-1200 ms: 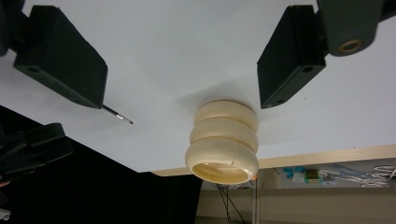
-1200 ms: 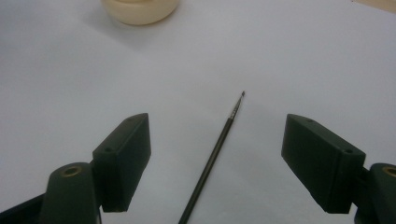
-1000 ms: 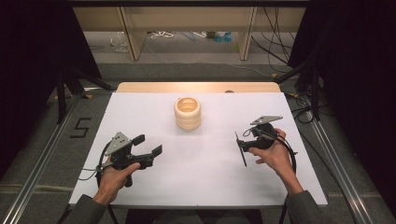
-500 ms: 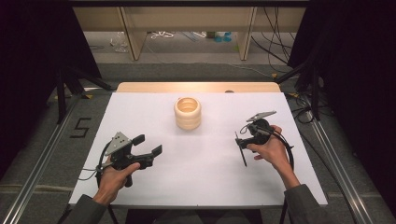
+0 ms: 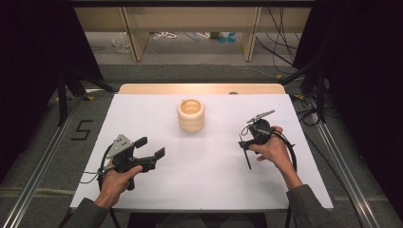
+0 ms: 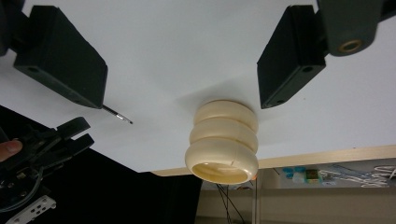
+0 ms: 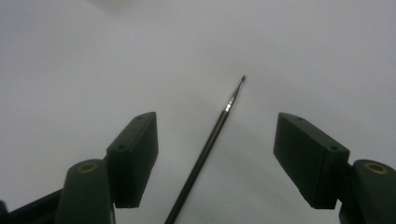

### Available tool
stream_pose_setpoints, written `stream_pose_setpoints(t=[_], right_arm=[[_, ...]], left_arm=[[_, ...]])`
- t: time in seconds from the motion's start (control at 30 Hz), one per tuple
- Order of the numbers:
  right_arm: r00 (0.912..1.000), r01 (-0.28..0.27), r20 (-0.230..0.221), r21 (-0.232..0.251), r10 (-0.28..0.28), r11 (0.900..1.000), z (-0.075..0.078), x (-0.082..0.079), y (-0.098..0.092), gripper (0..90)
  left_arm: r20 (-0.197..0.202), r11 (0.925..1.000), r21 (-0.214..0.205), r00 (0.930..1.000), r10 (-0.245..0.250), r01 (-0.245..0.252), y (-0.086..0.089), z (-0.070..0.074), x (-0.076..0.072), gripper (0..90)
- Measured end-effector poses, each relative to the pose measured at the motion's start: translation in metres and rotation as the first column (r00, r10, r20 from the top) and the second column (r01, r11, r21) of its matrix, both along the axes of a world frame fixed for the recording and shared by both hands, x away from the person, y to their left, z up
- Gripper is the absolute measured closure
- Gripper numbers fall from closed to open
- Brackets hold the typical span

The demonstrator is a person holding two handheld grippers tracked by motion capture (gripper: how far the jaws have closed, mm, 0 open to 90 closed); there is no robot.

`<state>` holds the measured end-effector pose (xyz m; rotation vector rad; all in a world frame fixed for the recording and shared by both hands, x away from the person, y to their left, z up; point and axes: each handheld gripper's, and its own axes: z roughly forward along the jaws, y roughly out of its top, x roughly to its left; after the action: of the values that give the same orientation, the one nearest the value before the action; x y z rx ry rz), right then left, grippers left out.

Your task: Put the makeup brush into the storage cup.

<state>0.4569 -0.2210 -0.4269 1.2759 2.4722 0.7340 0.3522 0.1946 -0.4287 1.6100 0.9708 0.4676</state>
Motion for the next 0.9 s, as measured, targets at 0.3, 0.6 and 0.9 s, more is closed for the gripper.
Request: stream_pose_setpoints(t=[0.3,0.6,0.9], right_arm=[[0.9993,-0.005,-0.036,-0.052,0.003,0.9987,-0.003,0.009,0.006,36.3],[0.9956,0.001,-0.094,-0.065,-0.007,0.9979,-0.009,0.015,0.010,39.4],[0.9906,-0.007,-0.137,-0.071,-0.003,0.9974,-0.014,0.021,0.009,42.1]], left_arm=[[0.001,1.0000,-0.001,1.0000,0.000,0.000,0.000,0.000,0.000,15.6],[0.002,1.0000,-0.003,1.0000,-0.001,0.001,0.000,0.000,0.000,15.5],[0.001,1.0000,-0.003,1.0000,-0.002,0.002,0.000,0.000,0.000,15.5]])
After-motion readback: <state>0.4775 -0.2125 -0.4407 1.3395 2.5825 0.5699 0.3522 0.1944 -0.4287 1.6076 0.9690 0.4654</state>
